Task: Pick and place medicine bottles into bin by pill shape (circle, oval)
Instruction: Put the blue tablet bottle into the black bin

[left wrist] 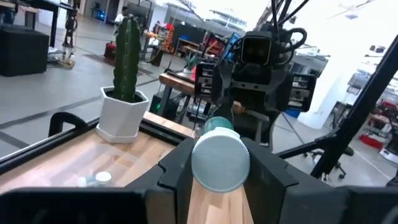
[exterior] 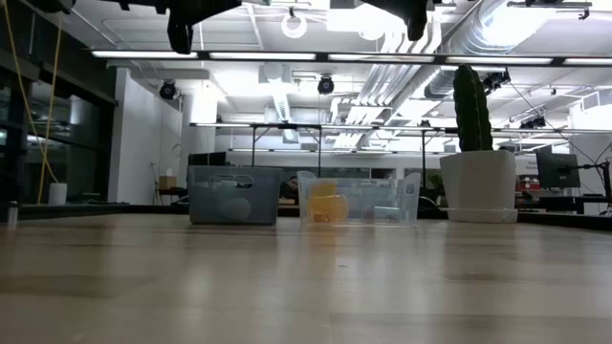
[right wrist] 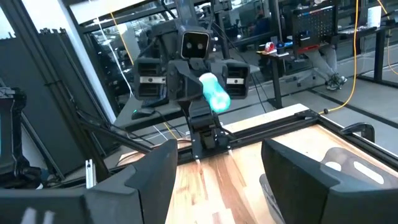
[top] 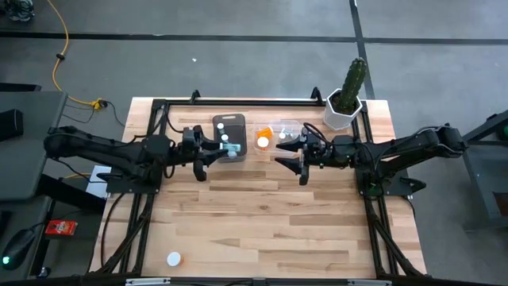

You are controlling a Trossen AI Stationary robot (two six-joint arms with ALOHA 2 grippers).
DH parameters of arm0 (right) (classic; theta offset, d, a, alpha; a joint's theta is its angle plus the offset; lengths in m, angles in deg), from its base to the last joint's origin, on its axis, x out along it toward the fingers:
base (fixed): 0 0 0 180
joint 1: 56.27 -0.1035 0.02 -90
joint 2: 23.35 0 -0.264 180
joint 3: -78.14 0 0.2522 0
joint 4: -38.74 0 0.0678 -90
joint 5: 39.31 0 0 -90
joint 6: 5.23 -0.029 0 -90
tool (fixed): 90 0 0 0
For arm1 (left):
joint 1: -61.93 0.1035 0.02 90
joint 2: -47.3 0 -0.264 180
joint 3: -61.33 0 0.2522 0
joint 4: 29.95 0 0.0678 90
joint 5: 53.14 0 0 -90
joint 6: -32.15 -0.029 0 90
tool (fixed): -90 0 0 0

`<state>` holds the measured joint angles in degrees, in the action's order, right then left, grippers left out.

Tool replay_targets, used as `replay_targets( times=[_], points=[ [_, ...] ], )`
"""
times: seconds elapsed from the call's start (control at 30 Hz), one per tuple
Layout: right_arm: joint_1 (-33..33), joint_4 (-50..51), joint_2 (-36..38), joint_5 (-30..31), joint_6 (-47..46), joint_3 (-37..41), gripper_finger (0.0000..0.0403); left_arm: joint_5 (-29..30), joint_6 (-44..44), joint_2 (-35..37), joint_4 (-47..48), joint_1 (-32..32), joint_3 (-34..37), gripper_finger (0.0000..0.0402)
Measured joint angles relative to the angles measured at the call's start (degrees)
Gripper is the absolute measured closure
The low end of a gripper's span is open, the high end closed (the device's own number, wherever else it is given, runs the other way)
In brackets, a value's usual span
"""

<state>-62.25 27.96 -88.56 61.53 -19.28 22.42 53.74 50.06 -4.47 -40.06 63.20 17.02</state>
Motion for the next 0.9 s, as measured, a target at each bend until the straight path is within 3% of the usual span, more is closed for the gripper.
replay_targets(
  times=[0.67,0.73,0.9],
  points=[
    [0.0,0.0,0.0,0.1,0.0,0.0,0.0176,0.7,-1.5,0.0,0.1,0.4,-0.2,0.0298],
    [0.0,0.0,0.0,0.8,0.0,0.0,0.0176,2.0,-2.5,-0.8,2.9,1.6,-1.7,0.0298],
    [0.0,-0.1,0.0,2.6,0.0,0.0,0.0176,1.5,-3.6,-4.7,21.1,10.6,-11.1,0.0298]
  ],
)
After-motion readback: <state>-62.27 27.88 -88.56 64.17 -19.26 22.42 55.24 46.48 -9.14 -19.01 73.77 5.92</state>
